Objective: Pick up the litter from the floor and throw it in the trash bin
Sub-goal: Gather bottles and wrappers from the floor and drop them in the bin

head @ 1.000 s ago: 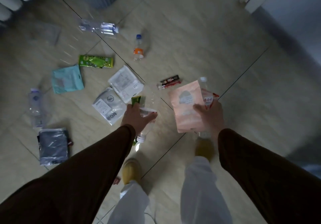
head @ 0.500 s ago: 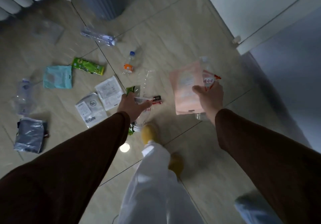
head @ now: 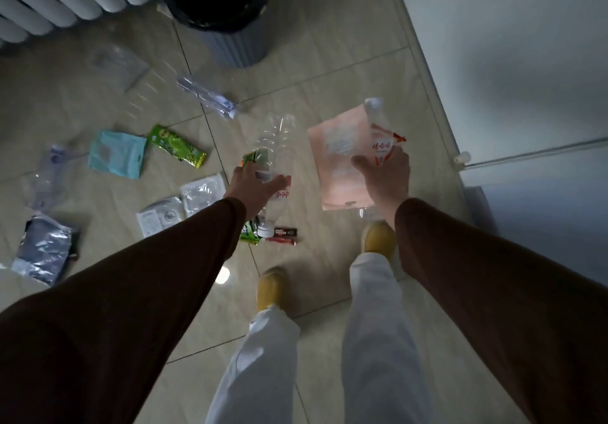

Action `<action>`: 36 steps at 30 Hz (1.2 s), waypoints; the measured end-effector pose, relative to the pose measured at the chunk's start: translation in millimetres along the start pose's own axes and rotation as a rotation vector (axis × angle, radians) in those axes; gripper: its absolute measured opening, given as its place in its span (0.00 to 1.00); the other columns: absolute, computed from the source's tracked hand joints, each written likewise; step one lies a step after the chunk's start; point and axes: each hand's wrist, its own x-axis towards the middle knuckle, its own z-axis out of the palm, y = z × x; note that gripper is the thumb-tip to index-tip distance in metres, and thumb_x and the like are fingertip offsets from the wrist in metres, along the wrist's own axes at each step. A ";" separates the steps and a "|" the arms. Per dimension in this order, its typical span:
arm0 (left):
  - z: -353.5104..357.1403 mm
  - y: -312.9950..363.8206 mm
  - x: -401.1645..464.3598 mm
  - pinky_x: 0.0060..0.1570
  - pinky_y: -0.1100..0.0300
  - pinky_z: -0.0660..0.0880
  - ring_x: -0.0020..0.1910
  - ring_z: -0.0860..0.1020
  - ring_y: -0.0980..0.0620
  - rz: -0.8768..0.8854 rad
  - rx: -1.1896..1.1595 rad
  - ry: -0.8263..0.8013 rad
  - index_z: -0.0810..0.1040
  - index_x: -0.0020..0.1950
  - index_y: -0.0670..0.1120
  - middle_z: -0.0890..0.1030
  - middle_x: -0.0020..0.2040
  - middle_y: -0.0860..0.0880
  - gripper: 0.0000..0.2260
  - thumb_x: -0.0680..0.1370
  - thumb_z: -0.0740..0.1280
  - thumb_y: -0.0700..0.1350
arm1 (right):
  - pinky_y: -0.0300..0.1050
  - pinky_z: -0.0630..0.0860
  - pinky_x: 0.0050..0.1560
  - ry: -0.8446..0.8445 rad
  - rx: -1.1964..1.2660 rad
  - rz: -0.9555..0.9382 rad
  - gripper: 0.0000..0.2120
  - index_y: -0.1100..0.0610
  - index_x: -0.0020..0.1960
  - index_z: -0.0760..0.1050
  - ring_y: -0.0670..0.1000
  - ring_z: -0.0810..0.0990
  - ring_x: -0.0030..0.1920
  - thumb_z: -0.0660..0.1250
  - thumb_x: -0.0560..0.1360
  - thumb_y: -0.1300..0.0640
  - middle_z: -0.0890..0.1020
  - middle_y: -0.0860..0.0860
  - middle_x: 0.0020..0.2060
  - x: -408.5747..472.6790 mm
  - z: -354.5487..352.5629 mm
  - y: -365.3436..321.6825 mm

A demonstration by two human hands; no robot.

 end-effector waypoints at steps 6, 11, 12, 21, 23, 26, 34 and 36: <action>-4.9 41.0 40.0 0.51 0.48 0.76 0.52 0.76 0.45 -0.075 -0.081 0.093 0.71 0.63 0.43 0.75 0.57 0.42 0.34 0.68 0.71 0.65 | 0.59 0.79 0.62 -0.159 -0.026 -0.081 0.32 0.61 0.68 0.71 0.60 0.78 0.62 0.77 0.70 0.48 0.78 0.57 0.62 58.7 -4.1 -51.8; -12.5 91.2 75.7 0.46 0.51 0.75 0.49 0.77 0.45 -0.116 -0.214 0.158 0.72 0.61 0.45 0.76 0.54 0.43 0.37 0.62 0.67 0.69 | 0.58 0.80 0.61 -0.176 -0.154 -0.217 0.34 0.59 0.69 0.70 0.58 0.79 0.61 0.76 0.69 0.45 0.78 0.54 0.61 123.9 -20.1 -111.7; -16.0 96.7 82.5 0.44 0.52 0.74 0.48 0.77 0.45 -0.116 -0.231 0.167 0.71 0.60 0.45 0.76 0.54 0.42 0.36 0.62 0.67 0.68 | 0.57 0.80 0.62 -0.182 -0.165 -0.227 0.35 0.58 0.69 0.69 0.58 0.79 0.61 0.77 0.69 0.45 0.78 0.54 0.61 134.5 -18.7 -122.3; -110.9 133.5 164.4 0.34 0.59 0.69 0.36 0.73 0.54 -0.099 -0.397 0.315 0.73 0.56 0.43 0.73 0.40 0.51 0.25 0.71 0.72 0.61 | 0.60 0.80 0.62 -0.208 -0.018 -0.195 0.32 0.54 0.67 0.71 0.56 0.81 0.60 0.77 0.67 0.46 0.79 0.52 0.60 194.6 46.5 -261.1; -138.4 141.3 186.7 0.32 0.62 0.69 0.36 0.73 0.56 -0.112 -0.491 0.346 0.73 0.58 0.43 0.74 0.40 0.52 0.28 0.69 0.73 0.62 | 0.61 0.78 0.64 -0.189 -0.023 -0.215 0.32 0.56 0.66 0.71 0.57 0.80 0.61 0.77 0.67 0.46 0.78 0.53 0.61 204.3 69.0 -295.2; -176.2 150.6 220.1 0.33 0.62 0.71 0.41 0.77 0.55 -0.119 -0.542 0.400 0.74 0.57 0.47 0.78 0.45 0.53 0.31 0.64 0.73 0.66 | 0.60 0.79 0.63 -0.186 0.023 -0.205 0.31 0.58 0.66 0.72 0.58 0.81 0.61 0.78 0.68 0.48 0.79 0.54 0.62 219.5 110.5 -341.1; -238.6 157.7 325.4 0.58 0.46 0.77 0.56 0.78 0.45 -0.066 -0.558 0.515 0.76 0.63 0.45 0.76 0.59 0.45 0.30 0.64 0.79 0.52 | 0.56 0.81 0.63 -0.250 0.001 -0.382 0.37 0.56 0.73 0.63 0.57 0.78 0.66 0.77 0.70 0.52 0.73 0.54 0.68 250.8 223.2 -419.0; -245.1 153.2 350.3 0.59 0.49 0.76 0.57 0.75 0.44 -0.071 -0.517 0.582 0.75 0.61 0.46 0.73 0.59 0.46 0.28 0.64 0.78 0.49 | 0.47 0.80 0.63 -0.255 0.057 -0.451 0.37 0.57 0.73 0.65 0.54 0.78 0.64 0.77 0.69 0.56 0.74 0.55 0.67 259.7 244.3 -426.7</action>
